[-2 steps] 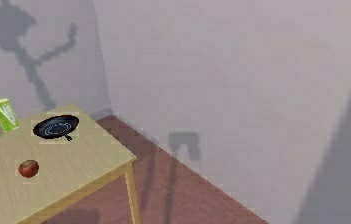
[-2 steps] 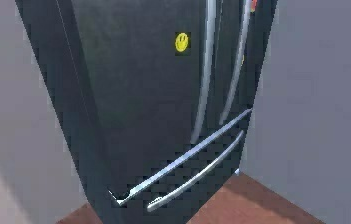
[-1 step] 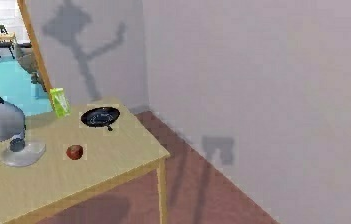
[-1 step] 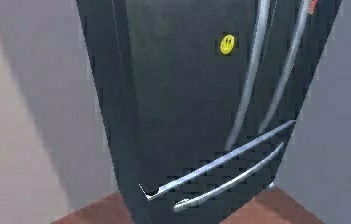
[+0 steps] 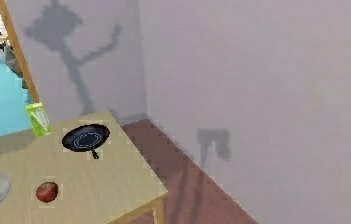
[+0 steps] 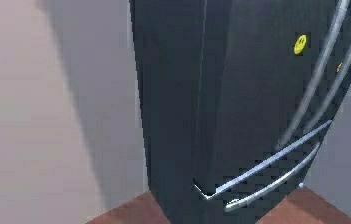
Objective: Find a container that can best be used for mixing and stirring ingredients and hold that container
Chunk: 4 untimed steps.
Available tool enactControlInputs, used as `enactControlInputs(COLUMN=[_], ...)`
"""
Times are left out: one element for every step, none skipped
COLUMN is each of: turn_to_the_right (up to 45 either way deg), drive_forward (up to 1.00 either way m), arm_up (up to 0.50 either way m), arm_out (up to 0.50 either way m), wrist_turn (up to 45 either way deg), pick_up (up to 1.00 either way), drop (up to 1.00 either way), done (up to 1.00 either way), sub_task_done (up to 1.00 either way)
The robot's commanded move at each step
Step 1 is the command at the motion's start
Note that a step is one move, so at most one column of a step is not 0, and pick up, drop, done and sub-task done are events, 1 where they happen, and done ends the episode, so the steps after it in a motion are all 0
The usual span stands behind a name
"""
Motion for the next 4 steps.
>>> enactControlInputs(turn_to_the_right=[-45.0,-45.0,-45.0,45.0], drive_forward=[0.00,0.00,0.00,0.00], arm_up=[0.00,0.00,0.00,0.00], arm_out=[0.00,0.00,0.00,0.00], wrist_turn=[0.0,0.0,0.0,0.0], pick_up=[0.00,0.00,0.00,0.00], drop=[0.00,0.00,0.00,0.00], done=[0.00,0.00,0.00,0.00], sub_task_done=[0.00,0.00,0.00,0.00])
